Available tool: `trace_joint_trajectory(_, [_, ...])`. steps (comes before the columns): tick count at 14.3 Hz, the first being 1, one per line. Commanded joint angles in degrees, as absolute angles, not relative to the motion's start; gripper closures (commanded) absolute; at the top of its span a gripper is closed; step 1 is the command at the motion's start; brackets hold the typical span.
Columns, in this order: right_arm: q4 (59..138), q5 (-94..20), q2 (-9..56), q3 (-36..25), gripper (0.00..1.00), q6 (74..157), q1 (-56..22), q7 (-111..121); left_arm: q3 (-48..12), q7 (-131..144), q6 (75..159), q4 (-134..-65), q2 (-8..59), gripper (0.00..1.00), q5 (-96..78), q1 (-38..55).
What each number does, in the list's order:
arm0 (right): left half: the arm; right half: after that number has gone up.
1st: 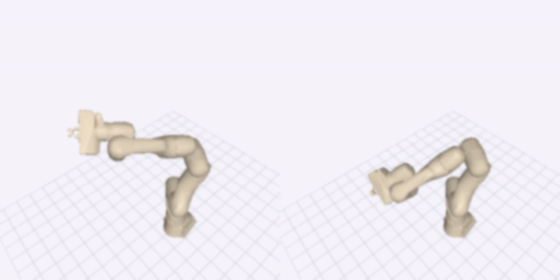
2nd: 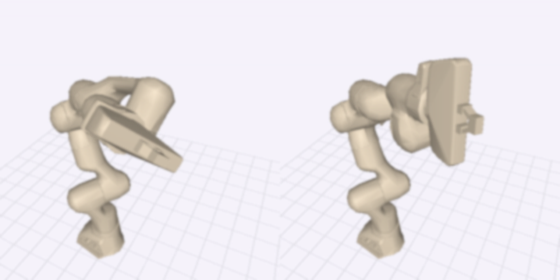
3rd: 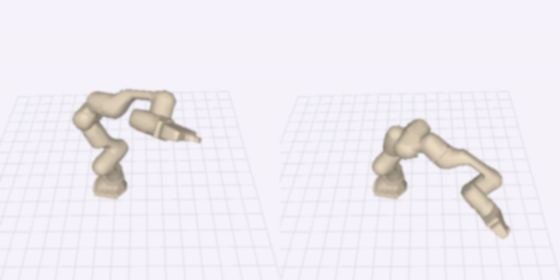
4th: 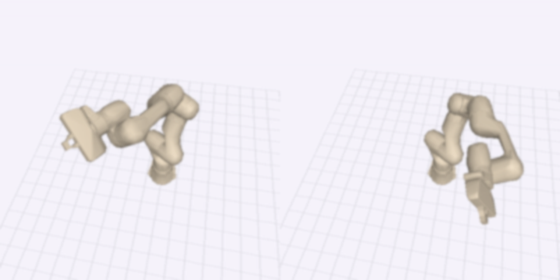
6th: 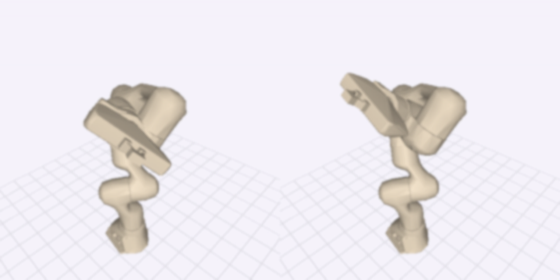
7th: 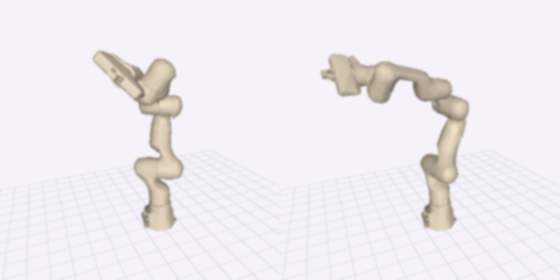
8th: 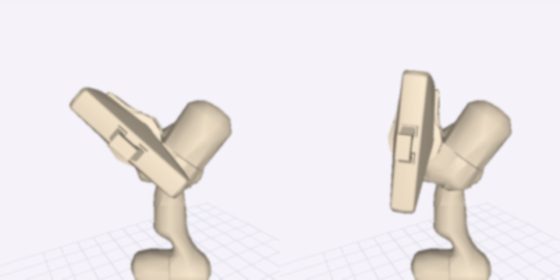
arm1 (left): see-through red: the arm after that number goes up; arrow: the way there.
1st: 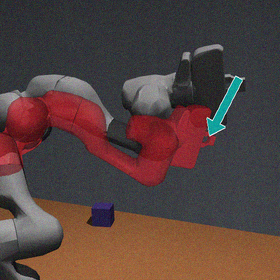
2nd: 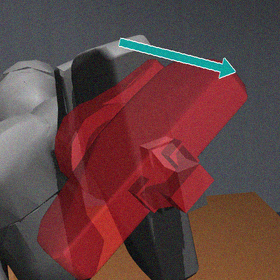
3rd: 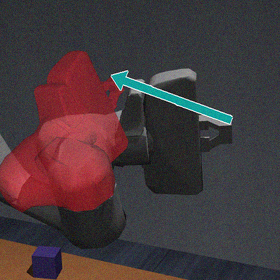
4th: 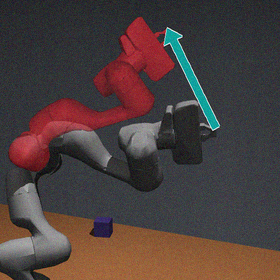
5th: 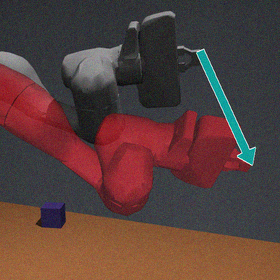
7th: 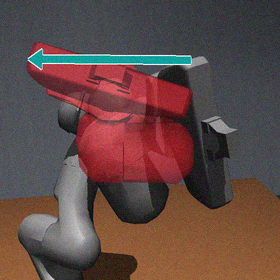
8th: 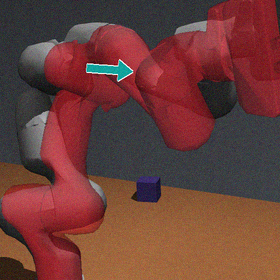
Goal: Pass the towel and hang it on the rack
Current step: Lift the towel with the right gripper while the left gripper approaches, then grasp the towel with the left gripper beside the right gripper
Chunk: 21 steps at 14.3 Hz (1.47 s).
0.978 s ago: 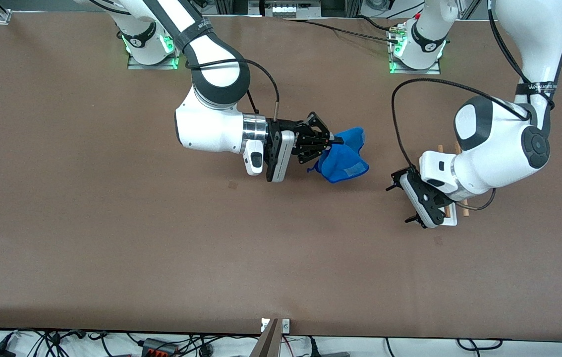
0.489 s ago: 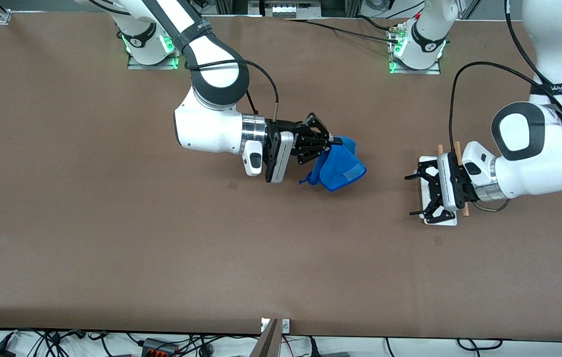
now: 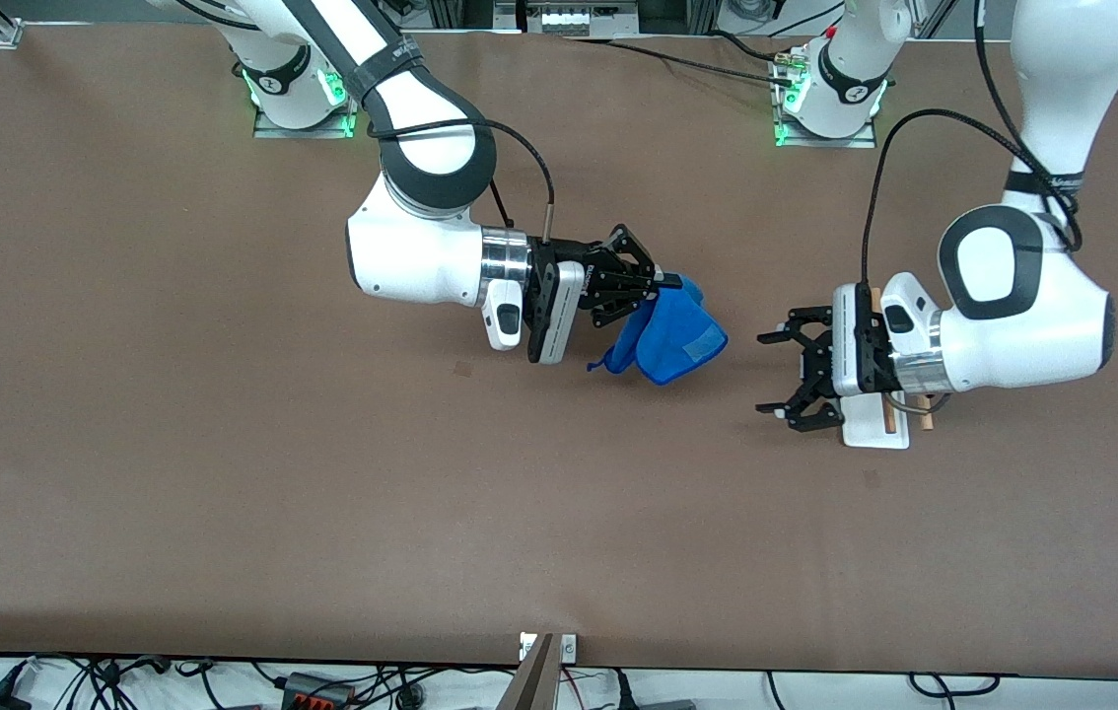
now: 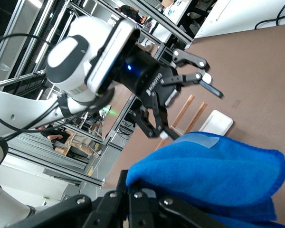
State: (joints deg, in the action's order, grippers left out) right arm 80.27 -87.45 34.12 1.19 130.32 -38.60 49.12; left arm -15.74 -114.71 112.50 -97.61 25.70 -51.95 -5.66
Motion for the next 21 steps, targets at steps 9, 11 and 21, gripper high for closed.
trace_joint_trajectory(9, [80.1,-87.9,34.6,0.8,1.0,131.3,-39.3,49.1,-16.4,-119.1,100.8,-97.1,23.7,0.0,-61.7,-7.5])
trace_joint_trajectory(11, [80.8,-87.7,34.6,0.8,1.0,131.2,-39.3,49.1,-16.4,-118.7,101.6,-95.9,24.1,0.0,-61.8,-6.2])
trace_joint_trajectory(21, [81.3,-86.6,34.6,0.8,1.0,131.0,-39.2,49.1,-16.3,-117.2,110.7,-96.2,26.4,0.0,-61.5,-0.7])
